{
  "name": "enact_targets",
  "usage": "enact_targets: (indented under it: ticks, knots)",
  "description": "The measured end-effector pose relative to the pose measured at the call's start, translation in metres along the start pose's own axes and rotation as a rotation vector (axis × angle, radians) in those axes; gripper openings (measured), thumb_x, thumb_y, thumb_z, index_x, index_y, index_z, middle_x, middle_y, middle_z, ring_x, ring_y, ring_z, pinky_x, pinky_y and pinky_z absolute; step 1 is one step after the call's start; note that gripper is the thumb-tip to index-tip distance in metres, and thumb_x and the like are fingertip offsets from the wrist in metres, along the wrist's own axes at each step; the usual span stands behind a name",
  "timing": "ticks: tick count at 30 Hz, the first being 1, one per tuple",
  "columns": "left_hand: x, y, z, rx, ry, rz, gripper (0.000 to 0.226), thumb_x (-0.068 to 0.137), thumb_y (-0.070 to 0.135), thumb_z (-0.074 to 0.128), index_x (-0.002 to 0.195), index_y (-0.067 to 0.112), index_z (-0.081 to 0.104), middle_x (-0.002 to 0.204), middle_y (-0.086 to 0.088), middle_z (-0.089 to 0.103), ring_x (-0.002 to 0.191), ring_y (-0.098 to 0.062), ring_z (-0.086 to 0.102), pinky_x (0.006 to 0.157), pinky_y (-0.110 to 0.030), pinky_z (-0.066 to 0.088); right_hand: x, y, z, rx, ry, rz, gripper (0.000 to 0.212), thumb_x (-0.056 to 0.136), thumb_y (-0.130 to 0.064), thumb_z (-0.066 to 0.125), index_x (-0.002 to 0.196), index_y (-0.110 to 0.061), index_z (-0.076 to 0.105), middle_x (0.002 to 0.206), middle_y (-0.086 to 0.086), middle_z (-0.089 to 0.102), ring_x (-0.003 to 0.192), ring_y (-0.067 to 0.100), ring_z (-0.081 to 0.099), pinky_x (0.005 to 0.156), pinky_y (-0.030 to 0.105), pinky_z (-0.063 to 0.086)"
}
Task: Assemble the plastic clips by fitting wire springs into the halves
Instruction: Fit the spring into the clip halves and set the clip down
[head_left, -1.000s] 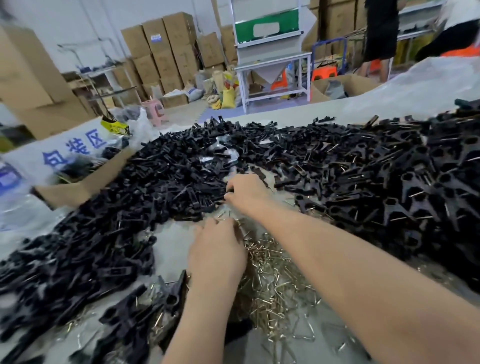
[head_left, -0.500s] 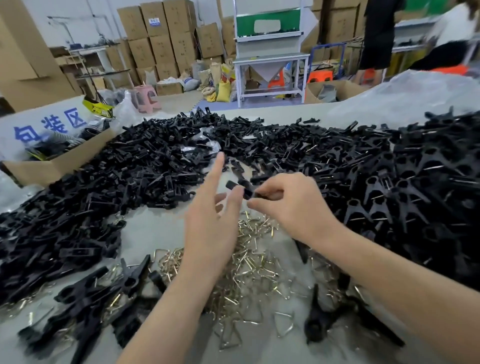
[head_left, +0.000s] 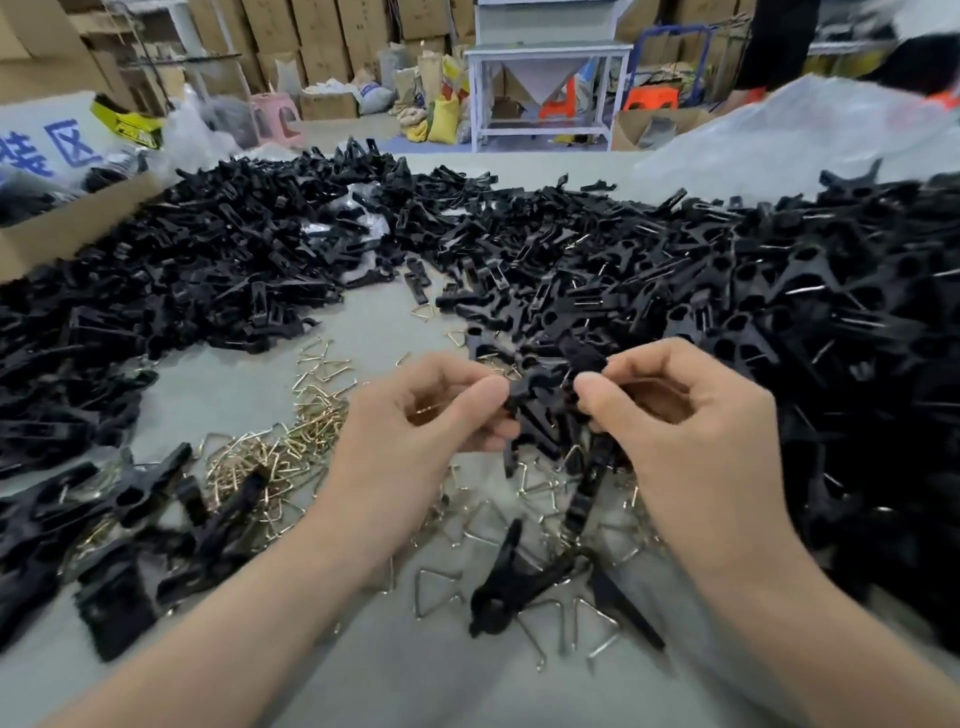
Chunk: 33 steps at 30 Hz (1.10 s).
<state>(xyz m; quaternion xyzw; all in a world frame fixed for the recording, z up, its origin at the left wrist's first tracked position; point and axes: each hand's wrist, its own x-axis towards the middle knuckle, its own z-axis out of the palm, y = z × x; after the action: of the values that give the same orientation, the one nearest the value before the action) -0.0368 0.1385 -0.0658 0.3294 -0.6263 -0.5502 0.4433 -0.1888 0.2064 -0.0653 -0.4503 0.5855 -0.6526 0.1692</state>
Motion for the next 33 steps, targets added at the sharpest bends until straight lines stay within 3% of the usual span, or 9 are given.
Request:
enact_targets:
  ticks: [3, 7, 11, 13, 17, 23, 26, 30, 33]
  knots:
    - [0.001, -0.001, 0.002, -0.115, -0.097, -0.083, 0.019, 0.062, 0.036, 0.073, 0.073, 0.019, 0.073, 0.067, -0.004, 0.07, 0.063, -0.014, 0.067, 0.064, -0.019, 0.054, -0.001, 0.002, 0.002, 0.058, -0.013, 0.033, 0.016, 0.081, -0.012, 0.072, 0.085, -0.024, 0.062, 0.079, 0.002, 0.067, 0.068, 0.016, 0.068, 0.066, 0.028, 0.055]
    - [0.0, -0.003, 0.003, -0.188, -0.145, -0.126, 0.012, 0.06, 0.029, 0.076, 0.063, 0.02, 0.069, 0.065, -0.005, 0.069, 0.062, -0.015, 0.068, 0.062, -0.018, 0.054, -0.002, 0.001, 0.003, 0.109, 0.015, 0.022, 0.028, 0.082, -0.004, 0.07, 0.092, -0.03, 0.069, 0.085, -0.008, 0.07, 0.072, 0.011, 0.069, 0.064, 0.017, 0.053]
    - [0.0, -0.005, 0.003, -0.306, -0.122, -0.115, 0.013, 0.063, 0.019, 0.077, 0.058, 0.017, 0.066, 0.076, -0.003, 0.072, 0.077, -0.022, 0.073, 0.065, -0.02, 0.056, -0.007, -0.003, 0.004, 0.107, -0.003, -0.016, 0.027, 0.076, -0.004, 0.075, 0.089, -0.028, 0.071, 0.087, -0.008, 0.072, 0.08, 0.007, 0.069, 0.071, 0.014, 0.052]
    - [0.001, -0.006, 0.001, -0.289, -0.14, -0.086, 0.017, 0.067, 0.018, 0.082, 0.06, 0.018, 0.066, 0.079, -0.001, 0.072, 0.08, -0.02, 0.073, 0.069, -0.021, 0.055, -0.012, -0.005, 0.007, 0.079, -0.058, -0.082, 0.025, 0.074, -0.002, 0.077, 0.085, -0.023, 0.069, 0.084, -0.005, 0.07, 0.08, 0.009, 0.068, 0.07, 0.013, 0.051]
    - [0.001, -0.006, -0.001, -0.159, -0.184, -0.038, 0.015, 0.066, 0.029, 0.08, 0.069, 0.025, 0.066, 0.07, 0.003, 0.065, 0.066, -0.012, 0.058, 0.065, -0.019, 0.048, -0.014, -0.01, 0.008, -0.1, -0.105, -0.284, 0.021, 0.075, 0.001, 0.075, 0.084, -0.017, 0.067, 0.09, -0.007, 0.063, 0.087, 0.013, 0.064, 0.073, 0.014, 0.049]
    - [-0.002, -0.008, 0.001, -0.155, -0.175, -0.021, 0.035, 0.067, 0.024, 0.082, 0.099, 0.03, 0.069, 0.073, 0.003, 0.066, 0.062, -0.012, 0.061, 0.066, -0.029, 0.05, -0.014, -0.011, 0.01, 0.136, -0.169, -0.143, 0.021, 0.076, 0.005, 0.071, 0.08, -0.016, 0.072, 0.088, -0.003, 0.069, 0.085, 0.009, 0.068, 0.074, 0.011, 0.05]
    - [-0.003, -0.009, 0.001, -0.184, -0.136, -0.022, 0.045, 0.065, 0.027, 0.081, 0.108, 0.027, 0.07, 0.071, 0.002, 0.066, 0.062, -0.012, 0.063, 0.065, -0.021, 0.051, -0.011, -0.011, 0.009, 0.186, -0.189, -0.072, 0.021, 0.078, 0.007, 0.069, 0.08, -0.014, 0.073, 0.085, -0.002, 0.071, 0.081, 0.005, 0.067, 0.072, 0.009, 0.048]
    - [-0.003, -0.011, 0.001, -0.192, -0.122, -0.038, 0.037, 0.066, 0.022, 0.081, 0.102, 0.018, 0.074, 0.077, -0.002, 0.07, 0.064, -0.011, 0.063, 0.066, -0.019, 0.052, -0.008, -0.01, 0.007, 0.219, -0.212, 0.025, 0.024, 0.078, 0.005, 0.069, 0.086, -0.017, 0.072, 0.085, -0.002, 0.073, 0.08, 0.007, 0.068, 0.072, 0.011, 0.05]
    - [-0.004, -0.01, 0.001, -0.158, -0.119, -0.066, 0.039, 0.062, 0.031, 0.079, 0.099, 0.02, 0.076, 0.082, -0.003, 0.073, 0.076, -0.013, 0.069, 0.069, -0.019, 0.053, -0.007, -0.01, 0.007, 0.287, -0.157, 0.065, 0.022, 0.075, 0.003, 0.071, 0.089, -0.015, 0.073, 0.099, 0.002, 0.07, 0.083, 0.007, 0.069, 0.074, 0.011, 0.051]
